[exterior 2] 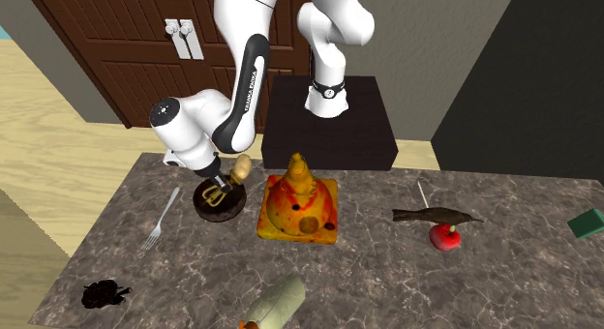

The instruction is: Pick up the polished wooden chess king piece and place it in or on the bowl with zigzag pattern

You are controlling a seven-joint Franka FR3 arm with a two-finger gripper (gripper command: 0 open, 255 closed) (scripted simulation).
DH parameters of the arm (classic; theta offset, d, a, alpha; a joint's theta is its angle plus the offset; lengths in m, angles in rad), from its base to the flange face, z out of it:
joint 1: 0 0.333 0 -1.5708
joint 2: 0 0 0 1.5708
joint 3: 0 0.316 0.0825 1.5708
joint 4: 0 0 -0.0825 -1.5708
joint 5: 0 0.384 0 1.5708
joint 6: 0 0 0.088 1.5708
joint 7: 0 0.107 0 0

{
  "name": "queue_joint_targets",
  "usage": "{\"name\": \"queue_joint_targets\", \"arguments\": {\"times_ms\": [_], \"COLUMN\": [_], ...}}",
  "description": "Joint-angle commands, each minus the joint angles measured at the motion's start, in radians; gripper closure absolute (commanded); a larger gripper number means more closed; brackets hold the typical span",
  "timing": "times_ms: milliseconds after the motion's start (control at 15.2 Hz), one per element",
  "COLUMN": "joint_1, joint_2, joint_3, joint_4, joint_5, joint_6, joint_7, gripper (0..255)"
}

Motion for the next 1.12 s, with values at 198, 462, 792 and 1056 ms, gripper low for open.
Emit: {"name": "queue_joint_targets", "arguments": {"times_ms": [198,462,792,1056], "joint_1": [0.0,0.011,0.02,0.02], "joint_2": [0.002,-0.047,-0.087,-0.087], "joint_3": [0.0,-0.014,-0.024,-0.024], "joint_4": [-0.001,0.006,0.017,0.017], "joint_5": [0.0,-0.018,-0.035,-0.035], "joint_6": [0.0,-0.055,-0.105,-0.105], "joint_7": [-0.001,0.012,0.023,0.023], "gripper": [0,0,0,0]}}
